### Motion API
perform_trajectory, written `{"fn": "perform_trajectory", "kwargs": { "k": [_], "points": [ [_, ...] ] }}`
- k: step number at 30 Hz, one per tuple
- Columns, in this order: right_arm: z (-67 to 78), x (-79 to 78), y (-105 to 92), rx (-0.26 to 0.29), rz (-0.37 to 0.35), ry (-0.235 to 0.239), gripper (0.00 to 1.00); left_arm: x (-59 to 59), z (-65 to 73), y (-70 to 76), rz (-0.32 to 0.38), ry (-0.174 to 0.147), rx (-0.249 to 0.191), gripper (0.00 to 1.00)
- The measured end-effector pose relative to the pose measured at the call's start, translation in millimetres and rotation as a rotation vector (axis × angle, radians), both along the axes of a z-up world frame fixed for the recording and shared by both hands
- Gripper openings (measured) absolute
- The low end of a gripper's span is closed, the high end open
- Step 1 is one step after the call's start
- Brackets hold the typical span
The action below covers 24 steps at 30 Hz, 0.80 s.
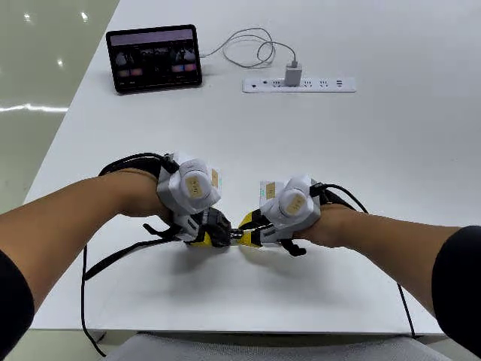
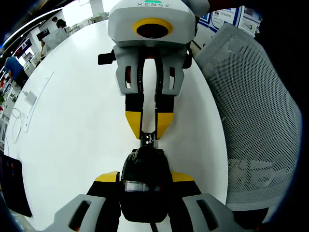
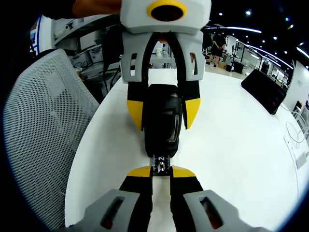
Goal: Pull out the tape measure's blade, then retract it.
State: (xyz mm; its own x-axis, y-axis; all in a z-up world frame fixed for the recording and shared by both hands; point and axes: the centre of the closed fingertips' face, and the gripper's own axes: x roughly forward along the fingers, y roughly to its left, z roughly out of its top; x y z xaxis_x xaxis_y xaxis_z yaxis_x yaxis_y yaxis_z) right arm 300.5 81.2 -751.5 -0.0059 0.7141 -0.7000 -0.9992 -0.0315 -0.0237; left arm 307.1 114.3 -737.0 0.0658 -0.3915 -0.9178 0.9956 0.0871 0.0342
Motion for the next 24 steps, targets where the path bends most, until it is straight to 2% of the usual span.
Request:
{"fn": "perform_trajectory", "kwargs": {
  "k": [3, 5, 9, 16, 19, 22, 24],
  "points": [
    [-0.6, -0.4, 0.0, 0.003, -0.002, 0.006, 0.08, -0.2, 0.2, -0.7, 0.001, 0.000, -0.005, 0.34],
    [-0.6, -0.8, 3.4, 0.003, -0.001, -0.013, 0.10, 0.2, -0.1, -0.7, 0.004, 0.002, -0.005, 0.34],
    [0.6, -0.1, 3.8, 0.001, -0.006, -0.007, 0.11, -0.2, -1.0, -1.7, -0.003, -0.002, 0.003, 0.34],
    [-0.6, 1.1, 8.4, 0.006, -0.029, 0.011, 0.16, 0.5, 0.2, -1.8, 0.002, 0.005, -0.008, 0.34],
    [-4.0, 0.0, 13.9, 0.005, -0.017, -0.006, 0.12, 0.5, 0.3, -1.9, 0.003, 0.003, -0.010, 0.34],
    [-5.2, 1.4, 13.7, 0.005, -0.023, 0.016, 0.12, 0.5, 0.3, -1.8, 0.005, 0.000, -0.014, 0.34],
    [-4.0, 1.5, 12.2, 0.015, -0.040, 0.052, 0.11, 0.7, 0.4, -1.5, 0.007, -0.001, -0.019, 0.34]
  ]
}}
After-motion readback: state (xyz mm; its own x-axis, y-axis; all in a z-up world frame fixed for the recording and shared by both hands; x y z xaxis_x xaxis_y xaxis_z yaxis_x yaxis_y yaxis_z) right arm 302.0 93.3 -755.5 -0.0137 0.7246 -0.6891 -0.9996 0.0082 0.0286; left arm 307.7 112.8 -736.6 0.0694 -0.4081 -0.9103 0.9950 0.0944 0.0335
